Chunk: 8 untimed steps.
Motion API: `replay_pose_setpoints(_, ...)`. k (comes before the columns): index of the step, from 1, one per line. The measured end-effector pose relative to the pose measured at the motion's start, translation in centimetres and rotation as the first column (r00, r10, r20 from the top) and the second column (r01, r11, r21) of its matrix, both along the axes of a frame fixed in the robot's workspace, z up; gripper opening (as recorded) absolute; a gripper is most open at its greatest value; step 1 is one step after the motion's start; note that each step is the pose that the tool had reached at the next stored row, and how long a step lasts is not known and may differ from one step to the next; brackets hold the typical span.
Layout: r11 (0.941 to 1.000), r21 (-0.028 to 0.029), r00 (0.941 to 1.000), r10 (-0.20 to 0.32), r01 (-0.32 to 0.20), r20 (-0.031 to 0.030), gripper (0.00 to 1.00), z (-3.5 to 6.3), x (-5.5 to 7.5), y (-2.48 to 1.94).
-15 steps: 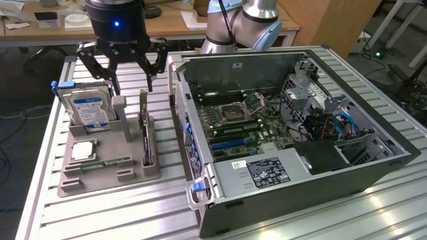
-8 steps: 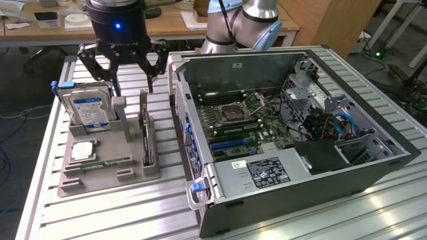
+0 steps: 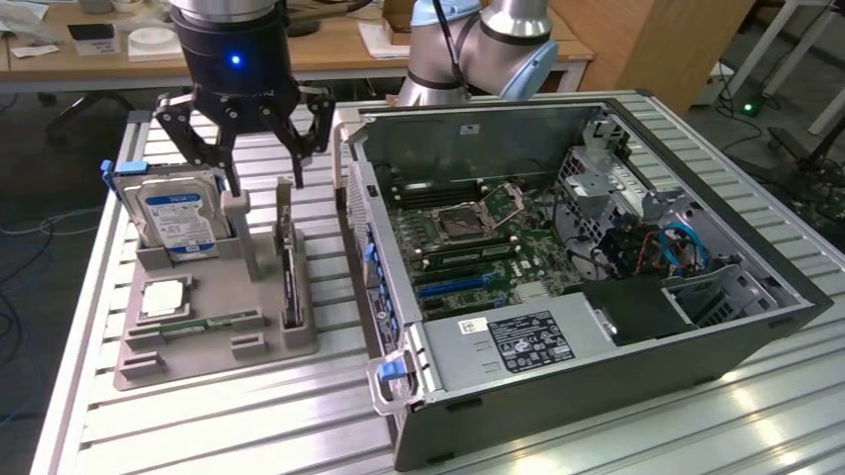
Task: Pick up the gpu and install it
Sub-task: 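Pick up the gpu and move the gpu toward the slot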
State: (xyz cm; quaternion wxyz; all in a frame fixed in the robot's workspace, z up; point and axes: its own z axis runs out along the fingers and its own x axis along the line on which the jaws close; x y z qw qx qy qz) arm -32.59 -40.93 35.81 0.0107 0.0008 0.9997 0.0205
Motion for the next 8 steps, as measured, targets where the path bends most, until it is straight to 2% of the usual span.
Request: replay_pose_setpoints(8, 1.0000, 0.0001, 1.0000, 0.002, -0.002, 0.0001, 0.65, -0.50, 0.00, -0.21)
